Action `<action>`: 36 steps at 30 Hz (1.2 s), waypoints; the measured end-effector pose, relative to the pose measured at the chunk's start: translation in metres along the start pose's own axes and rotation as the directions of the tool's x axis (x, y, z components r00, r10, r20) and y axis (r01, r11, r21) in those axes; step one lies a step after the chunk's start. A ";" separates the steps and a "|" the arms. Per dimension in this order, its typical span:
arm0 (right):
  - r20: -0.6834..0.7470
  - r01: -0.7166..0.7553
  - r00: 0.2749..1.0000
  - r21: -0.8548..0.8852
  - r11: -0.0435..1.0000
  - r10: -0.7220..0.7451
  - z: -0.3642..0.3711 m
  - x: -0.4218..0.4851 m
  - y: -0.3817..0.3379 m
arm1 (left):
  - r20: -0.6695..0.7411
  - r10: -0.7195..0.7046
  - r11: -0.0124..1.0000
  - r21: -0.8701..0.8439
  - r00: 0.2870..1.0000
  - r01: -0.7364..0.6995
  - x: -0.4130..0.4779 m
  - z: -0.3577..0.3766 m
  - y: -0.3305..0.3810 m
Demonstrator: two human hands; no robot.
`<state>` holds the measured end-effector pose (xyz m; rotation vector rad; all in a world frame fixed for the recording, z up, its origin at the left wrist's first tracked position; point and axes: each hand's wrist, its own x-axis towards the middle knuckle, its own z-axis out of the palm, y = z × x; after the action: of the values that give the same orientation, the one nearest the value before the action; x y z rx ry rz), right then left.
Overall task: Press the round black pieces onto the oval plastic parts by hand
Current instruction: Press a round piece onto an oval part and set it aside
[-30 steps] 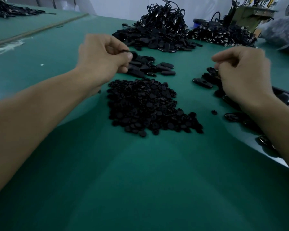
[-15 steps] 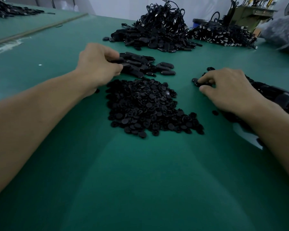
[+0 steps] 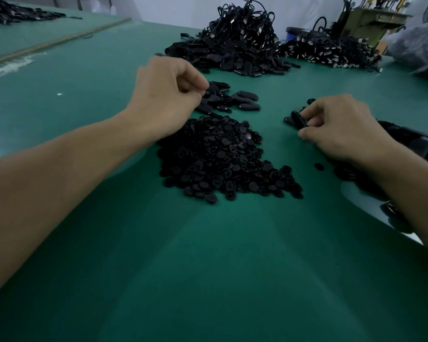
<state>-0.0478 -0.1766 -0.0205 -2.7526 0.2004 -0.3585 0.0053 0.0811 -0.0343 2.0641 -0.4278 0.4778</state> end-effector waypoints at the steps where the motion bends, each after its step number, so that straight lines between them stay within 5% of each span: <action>1: 0.005 0.017 1.000 -0.003 1.000 -0.017 0.001 0.000 0.000 | 0.001 0.009 1.000 0.011 1.000 -0.009 -0.001 0.000 0.001; 6: -0.059 0.140 0.989 0.032 0.990 -0.138 -0.001 -0.009 -0.007 | -0.008 0.038 0.999 0.002 0.999 -0.038 -0.005 0.002 0.008; 17: 0.003 0.341 0.916 0.522 0.782 -0.402 0.001 -0.023 -0.030 | 0.204 0.131 0.985 -0.141 0.970 -0.104 -0.022 0.009 0.030; 36: -0.072 0.294 0.938 0.679 0.673 -0.338 0.001 -0.030 -0.040 | 0.250 0.095 0.968 -0.248 0.964 -0.031 -0.023 0.007 0.034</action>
<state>-0.0726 -0.1337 -0.0133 -2.0329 -0.3753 -0.3472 -0.0299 0.0603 -0.0246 1.8841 -0.6769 0.1790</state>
